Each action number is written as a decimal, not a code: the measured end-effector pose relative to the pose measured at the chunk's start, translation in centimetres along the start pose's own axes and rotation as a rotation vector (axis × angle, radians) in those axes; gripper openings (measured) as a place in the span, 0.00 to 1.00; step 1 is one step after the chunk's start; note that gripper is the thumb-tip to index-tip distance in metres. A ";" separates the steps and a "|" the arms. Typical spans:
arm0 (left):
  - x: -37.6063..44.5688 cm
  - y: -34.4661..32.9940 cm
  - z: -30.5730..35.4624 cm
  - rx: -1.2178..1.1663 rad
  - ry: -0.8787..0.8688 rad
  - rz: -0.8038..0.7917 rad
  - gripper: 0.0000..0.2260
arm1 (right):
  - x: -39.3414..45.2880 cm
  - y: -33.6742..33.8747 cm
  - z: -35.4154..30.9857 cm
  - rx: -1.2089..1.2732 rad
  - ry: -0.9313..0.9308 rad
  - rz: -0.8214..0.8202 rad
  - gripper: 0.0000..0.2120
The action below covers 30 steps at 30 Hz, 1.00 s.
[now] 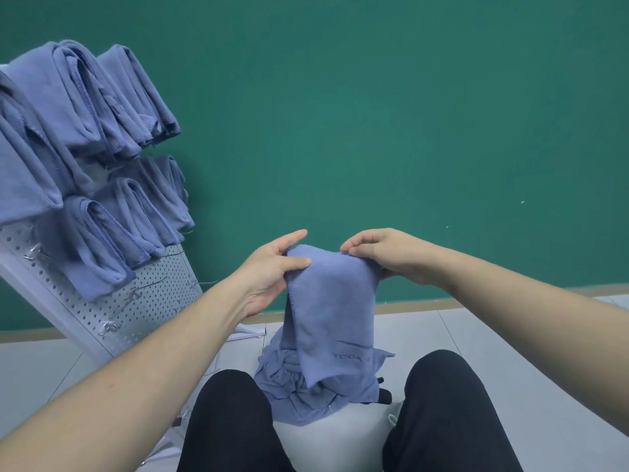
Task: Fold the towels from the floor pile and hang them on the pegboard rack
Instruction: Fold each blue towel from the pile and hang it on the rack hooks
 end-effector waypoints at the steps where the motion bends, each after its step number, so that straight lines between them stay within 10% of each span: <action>1: 0.0 0.1 0.0 -0.006 0.004 0.000 0.24 | 0.0 -0.1 0.1 0.080 -0.020 -0.029 0.06; 14: -0.7 0.6 -0.9 0.266 0.215 -0.094 0.16 | 0.2 0.7 0.0 0.215 -0.037 -0.106 0.13; 30: 0.2 1.0 0.2 0.694 -0.046 -0.091 0.07 | 0.0 1.2 -0.3 -0.476 0.038 0.104 0.08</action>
Point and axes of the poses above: each hand's wrist, its own x-axis towards the middle knuckle, its own y-axis out of the back of the hand, z = x × y, the point moved 7 cm from there along x, towards the middle knuckle, and after that the axes turned 12 degrees about -y, right-handed, at the moved point
